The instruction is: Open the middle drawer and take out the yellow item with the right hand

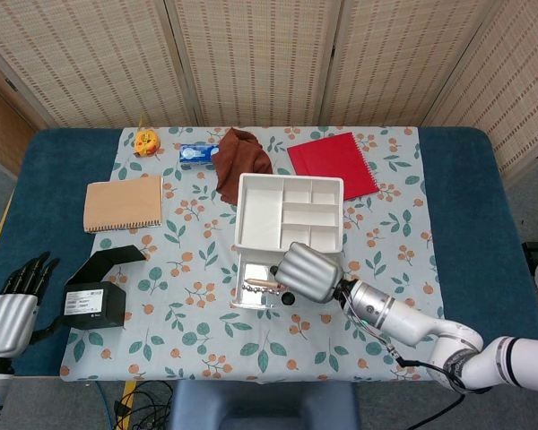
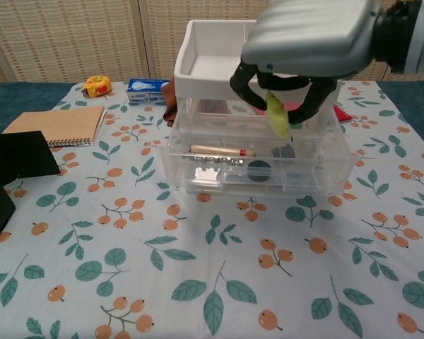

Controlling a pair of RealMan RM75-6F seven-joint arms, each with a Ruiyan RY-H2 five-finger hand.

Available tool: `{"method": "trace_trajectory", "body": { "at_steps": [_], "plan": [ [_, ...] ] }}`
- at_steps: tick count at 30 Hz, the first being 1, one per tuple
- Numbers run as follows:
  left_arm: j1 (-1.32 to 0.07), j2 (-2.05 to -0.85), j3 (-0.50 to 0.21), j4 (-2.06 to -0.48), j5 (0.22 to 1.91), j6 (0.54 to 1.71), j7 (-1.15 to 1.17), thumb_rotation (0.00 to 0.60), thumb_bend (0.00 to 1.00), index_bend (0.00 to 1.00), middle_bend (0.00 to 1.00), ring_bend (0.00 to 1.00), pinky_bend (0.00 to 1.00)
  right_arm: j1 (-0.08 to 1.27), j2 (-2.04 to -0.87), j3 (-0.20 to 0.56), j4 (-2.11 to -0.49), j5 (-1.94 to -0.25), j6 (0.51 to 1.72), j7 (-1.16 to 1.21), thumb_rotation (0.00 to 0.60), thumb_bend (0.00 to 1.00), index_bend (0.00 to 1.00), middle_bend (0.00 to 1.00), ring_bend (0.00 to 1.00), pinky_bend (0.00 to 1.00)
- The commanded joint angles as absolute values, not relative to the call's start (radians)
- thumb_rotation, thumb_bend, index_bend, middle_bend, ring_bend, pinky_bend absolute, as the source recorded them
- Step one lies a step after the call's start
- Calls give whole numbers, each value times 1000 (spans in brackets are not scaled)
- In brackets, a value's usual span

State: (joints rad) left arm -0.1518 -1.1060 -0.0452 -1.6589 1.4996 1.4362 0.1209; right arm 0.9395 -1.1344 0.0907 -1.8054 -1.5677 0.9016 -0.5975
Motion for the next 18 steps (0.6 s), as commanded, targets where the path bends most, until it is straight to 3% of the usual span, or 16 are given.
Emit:
{"method": "trace_trajectory", "body": {
  "at_steps": [1, 10, 18],
  "plan": [
    [-155, -1107, -47, -1661, 1502, 1435, 122, 600, 223, 31, 30, 55, 132, 871, -1097, 104, -1830, -1611, 1023, -547, 600, 495, 670, 891, 1000, 1000],
    [-171, -1112, -54, -1668, 1508, 1426, 129, 600, 223, 31, 30, 55, 132, 673, -1041, 49, -1809, -1673, 1279, -399, 600, 496, 669, 892, 1000, 1000],
    [-183, -1117, -55, -1679, 1518, 1420, 141, 600, 223, 31, 30, 55, 132, 559, -1103, -18, -1694, -1624, 1303, -212, 600, 496, 669, 891, 1000, 1000]
  ]
}}
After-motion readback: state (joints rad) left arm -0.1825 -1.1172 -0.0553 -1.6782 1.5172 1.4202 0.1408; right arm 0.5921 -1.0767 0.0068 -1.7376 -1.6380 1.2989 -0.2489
